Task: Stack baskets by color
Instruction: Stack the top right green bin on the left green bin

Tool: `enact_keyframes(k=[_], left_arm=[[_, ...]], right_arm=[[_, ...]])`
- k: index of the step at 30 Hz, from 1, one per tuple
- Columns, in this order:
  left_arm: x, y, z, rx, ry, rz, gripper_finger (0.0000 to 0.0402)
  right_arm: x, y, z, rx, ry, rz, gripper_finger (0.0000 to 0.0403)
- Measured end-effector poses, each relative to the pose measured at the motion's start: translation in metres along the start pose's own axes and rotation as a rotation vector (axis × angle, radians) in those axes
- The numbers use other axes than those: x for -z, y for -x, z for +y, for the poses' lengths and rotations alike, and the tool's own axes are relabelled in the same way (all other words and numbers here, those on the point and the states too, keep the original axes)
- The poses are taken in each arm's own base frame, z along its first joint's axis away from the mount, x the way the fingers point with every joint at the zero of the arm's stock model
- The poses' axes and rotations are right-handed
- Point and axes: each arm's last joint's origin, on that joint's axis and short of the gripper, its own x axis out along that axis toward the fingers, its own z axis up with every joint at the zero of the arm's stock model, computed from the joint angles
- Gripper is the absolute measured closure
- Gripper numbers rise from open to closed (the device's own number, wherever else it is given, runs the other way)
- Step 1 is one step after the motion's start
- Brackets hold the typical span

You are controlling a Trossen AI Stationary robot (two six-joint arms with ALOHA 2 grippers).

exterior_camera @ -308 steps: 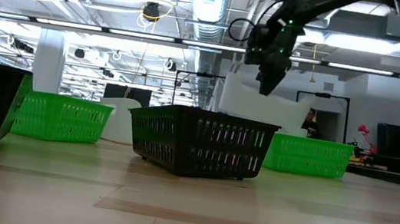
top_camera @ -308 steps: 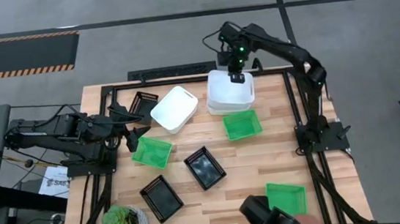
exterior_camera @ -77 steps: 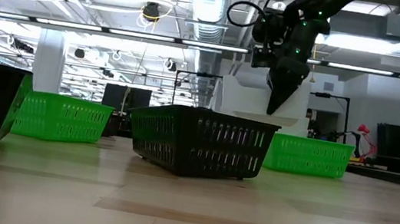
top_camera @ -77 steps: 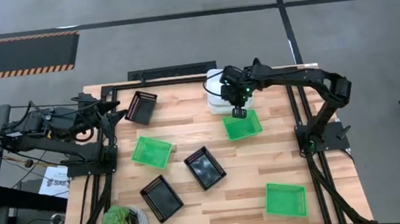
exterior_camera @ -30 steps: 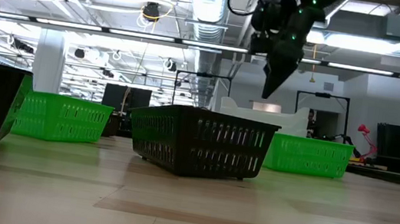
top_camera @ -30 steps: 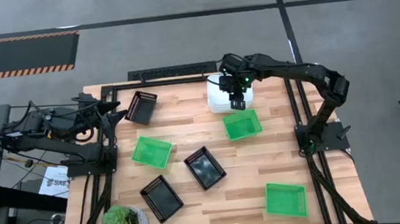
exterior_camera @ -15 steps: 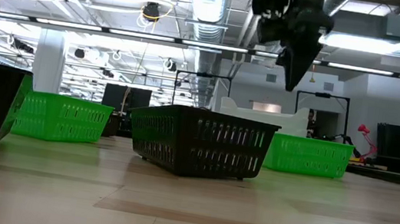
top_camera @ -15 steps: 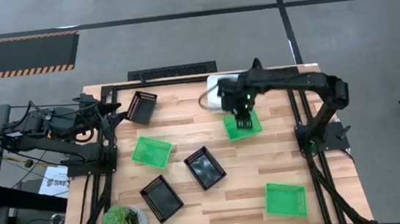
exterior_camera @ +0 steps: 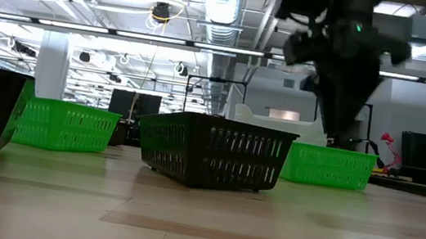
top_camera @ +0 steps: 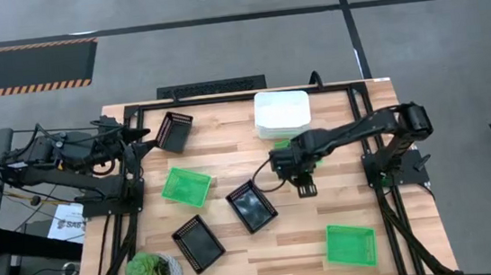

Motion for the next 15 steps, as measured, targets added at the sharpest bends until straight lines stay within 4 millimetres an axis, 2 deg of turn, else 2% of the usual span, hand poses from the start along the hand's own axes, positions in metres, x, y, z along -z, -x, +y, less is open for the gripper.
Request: enact_keyframes(k=[7,15], left_arm=[[0.0,0.0,0.0,-0.001,-0.003,0.0,0.0145],[0.0,0.0,0.0,-0.001,-0.004,0.0,0.0145]], right_arm=[[0.008,-0.018,-0.014,0.066,-0.039,0.009,0.0232],[0.009,-0.025,-0.028,0.074,-0.059,-0.03,0.0231]])
